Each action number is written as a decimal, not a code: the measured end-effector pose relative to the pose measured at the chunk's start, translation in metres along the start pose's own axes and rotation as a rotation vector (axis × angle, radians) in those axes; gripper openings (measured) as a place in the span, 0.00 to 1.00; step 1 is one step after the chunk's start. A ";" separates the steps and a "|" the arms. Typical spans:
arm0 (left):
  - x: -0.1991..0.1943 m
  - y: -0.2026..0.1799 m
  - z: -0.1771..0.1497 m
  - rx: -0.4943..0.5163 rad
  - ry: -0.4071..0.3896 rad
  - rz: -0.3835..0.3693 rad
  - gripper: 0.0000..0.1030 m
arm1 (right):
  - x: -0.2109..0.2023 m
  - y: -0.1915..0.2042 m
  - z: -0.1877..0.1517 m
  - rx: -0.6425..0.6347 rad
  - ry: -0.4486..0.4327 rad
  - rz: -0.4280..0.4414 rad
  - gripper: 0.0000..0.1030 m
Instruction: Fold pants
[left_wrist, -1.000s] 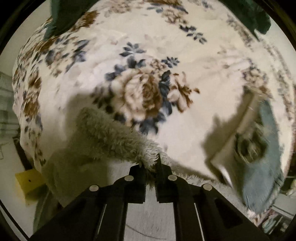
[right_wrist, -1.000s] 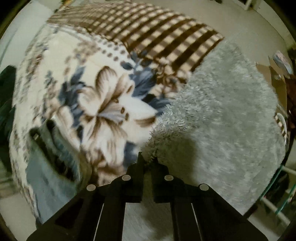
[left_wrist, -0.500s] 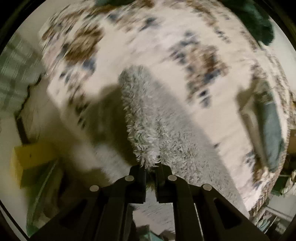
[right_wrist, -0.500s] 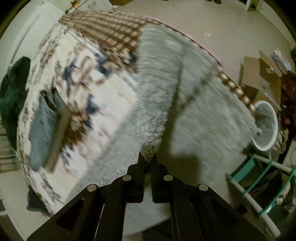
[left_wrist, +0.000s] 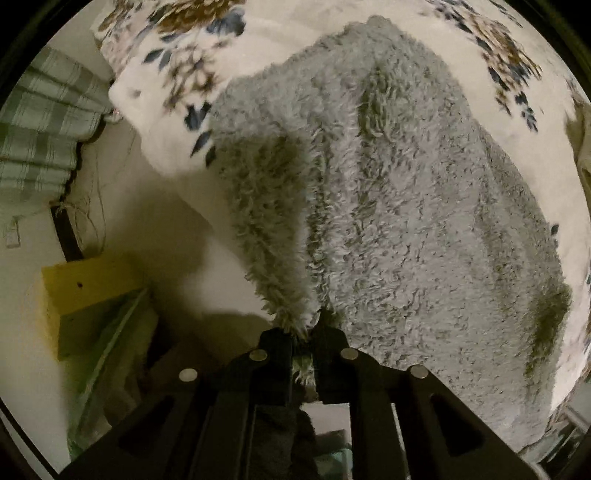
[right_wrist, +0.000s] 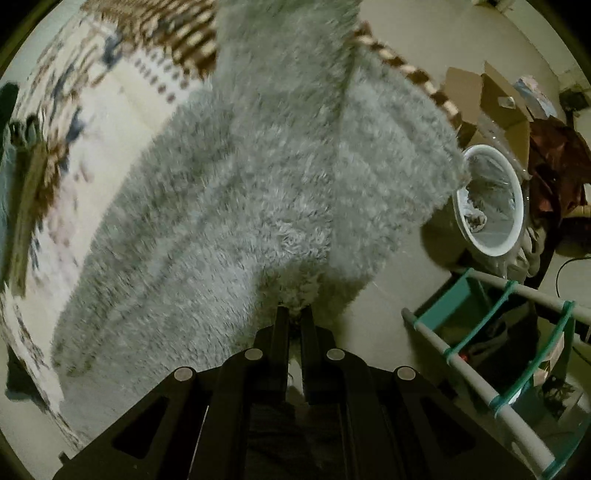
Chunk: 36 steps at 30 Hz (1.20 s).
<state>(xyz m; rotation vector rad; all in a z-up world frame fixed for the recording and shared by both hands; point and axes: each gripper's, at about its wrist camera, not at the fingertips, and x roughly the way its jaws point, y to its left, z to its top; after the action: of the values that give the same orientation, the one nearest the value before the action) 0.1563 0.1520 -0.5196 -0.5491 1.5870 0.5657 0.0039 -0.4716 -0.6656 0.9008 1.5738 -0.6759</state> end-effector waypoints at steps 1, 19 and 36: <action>-0.004 -0.001 0.001 -0.011 -0.001 -0.013 0.09 | 0.004 -0.002 -0.001 -0.002 0.016 -0.006 0.08; -0.019 -0.084 -0.015 0.277 -0.108 0.139 0.80 | -0.005 0.019 0.092 -0.114 -0.202 -0.037 0.81; -0.003 -0.052 -0.022 0.250 -0.075 0.187 0.80 | -0.013 -0.145 0.066 0.363 -0.158 0.208 0.53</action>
<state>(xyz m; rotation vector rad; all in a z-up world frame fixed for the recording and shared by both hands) 0.1741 0.0981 -0.5168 -0.1910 1.6177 0.5118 -0.0819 -0.6064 -0.6721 1.2280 1.2159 -0.8759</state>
